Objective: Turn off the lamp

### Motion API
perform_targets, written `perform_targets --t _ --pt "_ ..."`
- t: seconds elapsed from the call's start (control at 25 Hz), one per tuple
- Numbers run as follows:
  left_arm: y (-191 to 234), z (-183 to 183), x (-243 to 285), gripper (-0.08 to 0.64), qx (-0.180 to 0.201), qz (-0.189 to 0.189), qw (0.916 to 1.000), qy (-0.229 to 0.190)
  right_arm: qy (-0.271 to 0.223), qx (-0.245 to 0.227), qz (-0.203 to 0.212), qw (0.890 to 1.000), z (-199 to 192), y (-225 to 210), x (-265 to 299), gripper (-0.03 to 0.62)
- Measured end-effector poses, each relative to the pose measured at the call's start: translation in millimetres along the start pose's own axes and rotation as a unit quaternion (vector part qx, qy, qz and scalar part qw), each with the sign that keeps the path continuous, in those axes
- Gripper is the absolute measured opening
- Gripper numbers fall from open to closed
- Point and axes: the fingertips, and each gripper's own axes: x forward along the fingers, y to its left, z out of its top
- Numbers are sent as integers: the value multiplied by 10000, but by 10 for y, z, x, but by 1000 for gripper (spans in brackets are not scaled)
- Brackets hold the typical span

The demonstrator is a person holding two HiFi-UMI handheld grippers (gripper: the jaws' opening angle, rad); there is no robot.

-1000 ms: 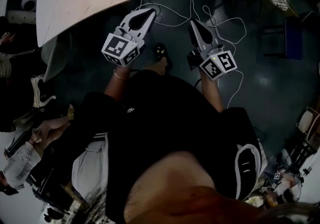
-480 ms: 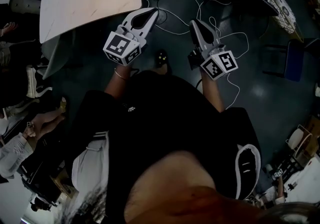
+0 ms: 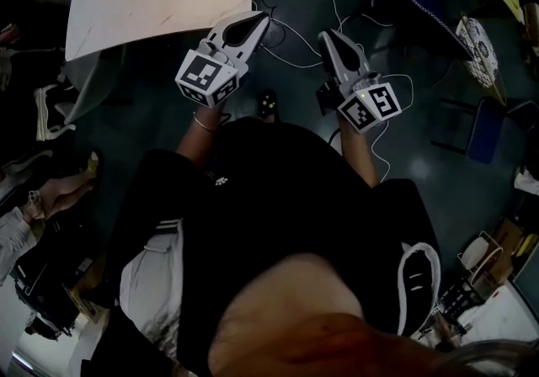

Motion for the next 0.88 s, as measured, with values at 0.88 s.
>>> perform_targets --t 0.88 --pt "451 -79 -12 6 -303 1037 9942 -3 683 50 851 9940 -74 -221 691 1"
